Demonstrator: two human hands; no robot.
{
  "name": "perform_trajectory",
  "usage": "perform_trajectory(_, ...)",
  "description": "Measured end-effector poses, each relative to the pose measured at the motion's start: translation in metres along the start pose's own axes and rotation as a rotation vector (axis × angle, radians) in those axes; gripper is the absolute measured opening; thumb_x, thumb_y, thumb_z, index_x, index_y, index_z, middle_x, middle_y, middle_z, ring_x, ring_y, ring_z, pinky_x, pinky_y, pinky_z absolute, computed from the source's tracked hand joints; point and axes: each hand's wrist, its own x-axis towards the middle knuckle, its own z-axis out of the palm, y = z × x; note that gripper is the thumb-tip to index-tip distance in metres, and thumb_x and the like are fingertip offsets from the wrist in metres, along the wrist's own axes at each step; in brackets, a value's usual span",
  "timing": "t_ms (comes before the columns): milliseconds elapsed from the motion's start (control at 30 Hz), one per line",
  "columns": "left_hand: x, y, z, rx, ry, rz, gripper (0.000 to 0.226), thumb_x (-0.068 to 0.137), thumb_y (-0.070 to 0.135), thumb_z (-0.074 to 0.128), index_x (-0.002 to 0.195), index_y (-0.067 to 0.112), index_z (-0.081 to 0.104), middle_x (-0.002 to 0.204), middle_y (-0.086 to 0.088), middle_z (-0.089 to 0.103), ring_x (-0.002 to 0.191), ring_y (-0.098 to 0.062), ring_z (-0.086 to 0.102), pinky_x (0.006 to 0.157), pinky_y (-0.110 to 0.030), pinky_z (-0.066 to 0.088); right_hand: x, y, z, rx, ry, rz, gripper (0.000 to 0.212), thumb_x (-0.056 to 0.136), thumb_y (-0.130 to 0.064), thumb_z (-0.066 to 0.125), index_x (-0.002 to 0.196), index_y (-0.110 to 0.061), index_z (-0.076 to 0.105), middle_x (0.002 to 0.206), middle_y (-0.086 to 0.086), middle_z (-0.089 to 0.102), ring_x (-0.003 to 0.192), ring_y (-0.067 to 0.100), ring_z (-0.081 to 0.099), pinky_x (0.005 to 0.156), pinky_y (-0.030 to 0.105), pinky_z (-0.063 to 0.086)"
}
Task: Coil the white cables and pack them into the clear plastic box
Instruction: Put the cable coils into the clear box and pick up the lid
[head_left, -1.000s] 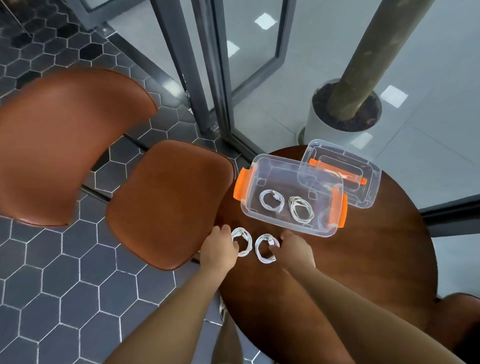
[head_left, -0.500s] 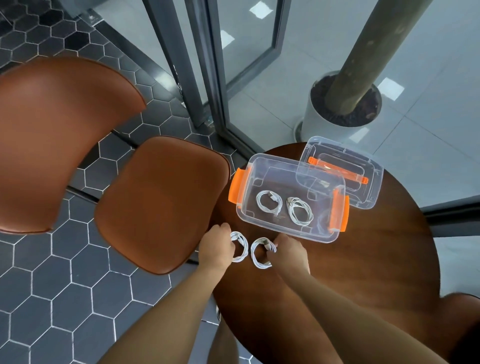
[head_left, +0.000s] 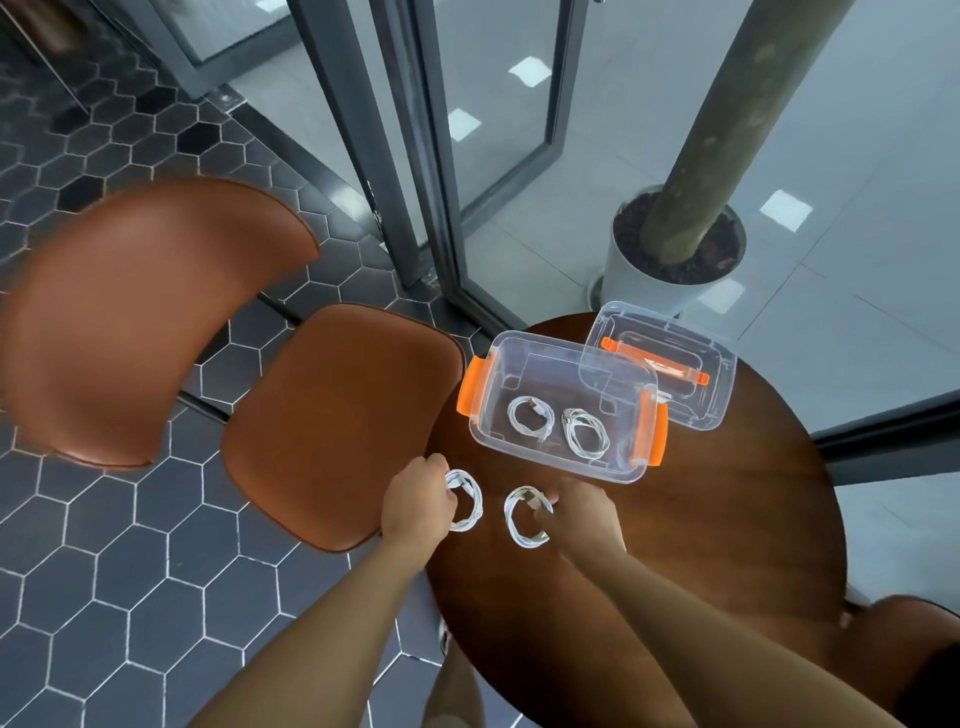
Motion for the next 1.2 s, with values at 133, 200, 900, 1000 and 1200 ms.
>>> perform_trajectory(133,-0.013,0.004,-0.013,-0.014,0.033,-0.008,0.011,0.086,0.010,0.057,0.095,0.013,0.063,0.092,-0.006,0.063,0.083,-0.029,0.062,0.068,-0.039,0.049,-0.016,-0.001,-0.018,0.003,0.017,-0.046,0.017,0.087,-0.032,0.066,0.096,-0.019,0.070,0.093,0.000,0.074,0.082,0.022,0.067,0.068,0.030,0.050)
perform_trajectory(200,-0.019,0.005,-0.020,-0.021,0.053,-0.012,0.012,0.085,0.011,0.057,0.095,0.014,0.063,0.091,-0.004,0.063,0.081,-0.028,0.062,0.068,-0.039,0.051,-0.025,-0.002,-0.027,0.018,0.020,-0.068,0.018,0.085,-0.034,0.067,0.095,-0.020,0.071,0.092,-0.001,0.075,0.083,0.022,0.069,0.072,0.033,0.056)
perform_trajectory(900,-0.013,0.070,-0.077,-0.014,0.217,0.182,0.019,0.090,0.014,0.062,0.107,0.009,0.066,0.096,-0.010,0.066,0.085,-0.029,0.063,0.065,-0.032,0.038,-0.022,-0.004,-0.102,-0.041,0.183,-0.171,0.022,0.089,-0.027,0.064,0.091,-0.007,0.073,0.085,0.009,0.075,0.081,0.029,0.068,0.069,0.038,0.056)
perform_trajectory(1000,0.004,0.080,-0.078,-0.007,0.217,0.228,0.028,0.090,0.013,0.062,0.118,0.008,0.063,0.097,-0.013,0.066,0.088,-0.034,0.064,0.066,-0.036,0.042,-0.010,-0.008,-0.106,-0.023,0.204,-0.146,0.020,0.089,-0.024,0.064,0.090,-0.006,0.072,0.085,0.011,0.075,0.082,0.031,0.068,0.068,0.037,0.054)
perform_trajectory(1200,0.046,0.093,-0.074,0.042,0.165,0.284,0.030,0.091,0.009,0.062,0.121,0.010,0.063,0.100,-0.011,0.069,0.092,-0.032,0.067,0.072,-0.037,0.054,0.024,-0.011,-0.109,0.000,0.233,-0.094,0.025,0.091,-0.033,0.065,0.099,-0.010,0.072,0.090,0.008,0.077,0.080,0.027,0.070,0.069,0.033,0.057)
